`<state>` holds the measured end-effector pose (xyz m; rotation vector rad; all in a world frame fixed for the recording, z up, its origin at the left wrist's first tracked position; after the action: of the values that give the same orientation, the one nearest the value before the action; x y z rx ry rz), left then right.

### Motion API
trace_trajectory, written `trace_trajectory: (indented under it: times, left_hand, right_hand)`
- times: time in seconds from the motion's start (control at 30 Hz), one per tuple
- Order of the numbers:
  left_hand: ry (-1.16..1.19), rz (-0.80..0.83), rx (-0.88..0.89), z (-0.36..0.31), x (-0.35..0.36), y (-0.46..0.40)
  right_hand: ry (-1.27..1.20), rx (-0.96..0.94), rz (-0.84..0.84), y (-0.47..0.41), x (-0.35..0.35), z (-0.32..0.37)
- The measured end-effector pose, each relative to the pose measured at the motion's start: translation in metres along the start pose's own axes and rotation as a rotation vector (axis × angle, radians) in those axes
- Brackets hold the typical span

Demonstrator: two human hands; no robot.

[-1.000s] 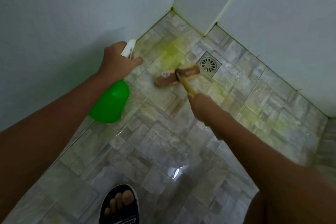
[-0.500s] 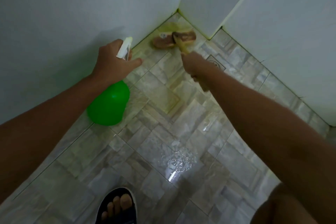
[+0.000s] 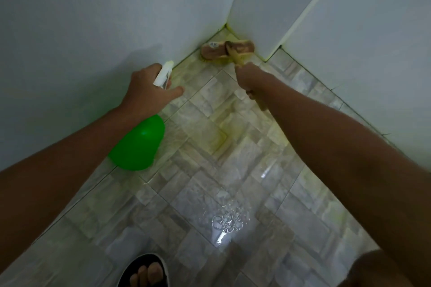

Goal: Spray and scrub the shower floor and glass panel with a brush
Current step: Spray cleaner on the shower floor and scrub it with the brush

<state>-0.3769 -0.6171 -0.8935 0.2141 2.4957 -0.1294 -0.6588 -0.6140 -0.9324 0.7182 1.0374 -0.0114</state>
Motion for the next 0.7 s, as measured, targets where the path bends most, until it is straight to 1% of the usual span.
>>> trace_trajectory:
  times: [0.07,0.13,0.2,0.3,0.4,0.5,0.6,0.7]
  left_hand:
    - [0.001,-0.001,0.01,-0.002,0.0,0.0]
    - [0.0,-0.001,0.004,-0.001,-0.002,0.001]
    - [0.006,-0.001,-0.004,0.001,-0.004,-0.001]
    - [0.01,-0.008,-0.052,0.005,-0.007,-0.005]
    - [0.041,-0.018,-0.088,0.011,-0.006,-0.008]
    - [0.074,-0.007,-0.135,0.021,-0.004,-0.009]
    - [0.077,0.01,-0.135,0.023,0.0,-0.012]
    - [0.071,0.021,-0.119,0.021,0.002,-0.012]
  right_hand:
    - [-0.019,-0.006,-0.008,-0.009,0.002,0.004]
    - [0.039,-0.038,-0.003,0.006,0.011,-0.011]
    - [0.143,-0.074,0.041,0.03,0.019,-0.047]
    - [0.24,-0.067,0.118,0.061,0.015,-0.111]
    - [0.321,-0.02,0.128,0.055,-0.012,-0.138]
    - [0.319,-0.032,0.108,0.019,-0.035,-0.1]
    - [0.372,-0.167,0.044,-0.024,-0.036,-0.023]
    - [0.419,-0.236,0.03,-0.045,-0.024,0.023]
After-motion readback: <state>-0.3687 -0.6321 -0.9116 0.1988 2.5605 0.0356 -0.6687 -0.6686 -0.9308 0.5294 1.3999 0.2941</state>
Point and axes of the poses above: each hand's wrist, its own y-axis away from the middle knuckle, its own x-axis out of the palm, z = x × y, the point moved 10 cm from there along -y, towards the middle knuckle, and after that the axes turned 2 degrees about -x, right-handed, at the moved point
